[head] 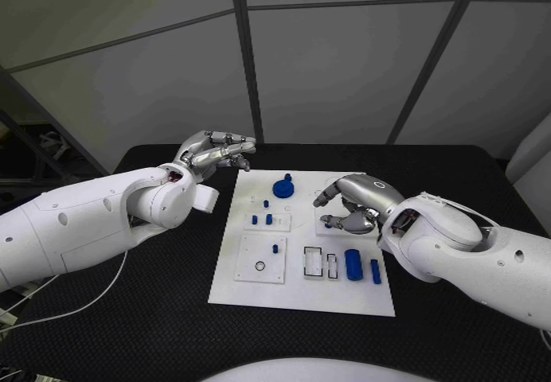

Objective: Assemble the parts on the task board

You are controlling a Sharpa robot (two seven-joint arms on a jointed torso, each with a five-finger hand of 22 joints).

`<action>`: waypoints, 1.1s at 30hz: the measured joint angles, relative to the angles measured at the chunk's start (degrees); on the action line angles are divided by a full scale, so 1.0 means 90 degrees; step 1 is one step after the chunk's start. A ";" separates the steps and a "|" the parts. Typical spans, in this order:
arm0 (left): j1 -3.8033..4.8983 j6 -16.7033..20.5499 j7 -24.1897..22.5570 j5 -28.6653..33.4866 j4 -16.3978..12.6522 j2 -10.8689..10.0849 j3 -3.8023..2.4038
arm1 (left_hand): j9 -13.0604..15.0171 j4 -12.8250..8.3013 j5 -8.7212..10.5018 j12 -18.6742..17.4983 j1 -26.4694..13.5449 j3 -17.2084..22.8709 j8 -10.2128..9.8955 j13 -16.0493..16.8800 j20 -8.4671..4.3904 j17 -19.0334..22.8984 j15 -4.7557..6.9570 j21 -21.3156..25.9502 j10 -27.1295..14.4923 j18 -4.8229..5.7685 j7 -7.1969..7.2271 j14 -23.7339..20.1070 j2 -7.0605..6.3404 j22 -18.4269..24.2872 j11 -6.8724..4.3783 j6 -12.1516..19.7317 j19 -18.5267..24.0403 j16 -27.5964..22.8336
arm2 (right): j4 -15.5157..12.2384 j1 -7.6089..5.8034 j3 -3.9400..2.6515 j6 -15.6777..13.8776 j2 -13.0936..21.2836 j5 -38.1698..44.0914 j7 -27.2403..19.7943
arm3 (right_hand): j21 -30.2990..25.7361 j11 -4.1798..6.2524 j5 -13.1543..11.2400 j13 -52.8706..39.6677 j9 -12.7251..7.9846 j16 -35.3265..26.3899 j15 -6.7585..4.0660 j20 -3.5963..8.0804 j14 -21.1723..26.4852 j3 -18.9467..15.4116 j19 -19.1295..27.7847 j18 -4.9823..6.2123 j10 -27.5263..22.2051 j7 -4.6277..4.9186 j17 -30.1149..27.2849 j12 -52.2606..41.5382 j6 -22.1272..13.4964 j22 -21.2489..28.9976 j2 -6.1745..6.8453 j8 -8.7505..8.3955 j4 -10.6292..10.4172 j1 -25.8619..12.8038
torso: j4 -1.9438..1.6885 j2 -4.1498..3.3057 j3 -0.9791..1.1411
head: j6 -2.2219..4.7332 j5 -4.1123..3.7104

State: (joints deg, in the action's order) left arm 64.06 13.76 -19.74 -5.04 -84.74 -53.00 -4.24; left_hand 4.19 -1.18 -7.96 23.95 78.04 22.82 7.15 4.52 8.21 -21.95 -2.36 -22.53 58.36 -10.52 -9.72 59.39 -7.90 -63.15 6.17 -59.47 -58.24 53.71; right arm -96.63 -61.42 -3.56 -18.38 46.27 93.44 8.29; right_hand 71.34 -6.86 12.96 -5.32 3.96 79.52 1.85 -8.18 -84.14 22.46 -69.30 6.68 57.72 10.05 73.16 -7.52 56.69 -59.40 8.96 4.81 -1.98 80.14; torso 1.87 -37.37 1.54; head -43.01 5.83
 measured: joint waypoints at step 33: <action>-0.0001 -0.0036 0.0007 0.0000 0.0014 0.0014 0.0003 | 0.0001 0.0000 0.0000 0.0000 0.0000 0.0000 0.0000 0.0000 0.0000 0.0004 -0.0022 0.0000 0.0000 0.0000 0.0000 -0.0022 0.0000 0.0007 0.0000 0.0000 0.0000 0.0000 | 0.0747 -0.0019 -0.0024 0.1071 -0.0402 0.0173 0.0257 | -0.0077 0.0096 0.0022 0.0058 0.0034 0.0000 -0.0024 0.0048 0.0024 -0.0186 -0.0002 0.0000 0.0066 -0.0125 -0.0058 -0.0317 0.0061 0.0052 -0.0051 -0.0040 0.0007 0.0051 | -0.0001 -0.0003 0.0001 | -0.0058 -0.0041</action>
State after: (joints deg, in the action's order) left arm 64.06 13.44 -19.67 -5.03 -84.62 -52.88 -4.21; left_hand 4.20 -1.18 -7.96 23.95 78.04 22.83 7.15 4.52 8.21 -21.92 -2.55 -22.53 58.36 -10.53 -9.72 59.19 -7.90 -63.09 6.17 -59.47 -58.24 53.71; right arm -89.90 -61.59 -3.77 -8.74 42.65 95.00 10.60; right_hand 70.64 -6.00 13.16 -4.79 4.27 79.52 1.63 -7.75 -83.92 20.78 -69.32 6.68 58.31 8.92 72.64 -10.37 57.24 -58.93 8.50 4.44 -1.91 80.60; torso 1.86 -37.40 1.55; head -43.53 5.47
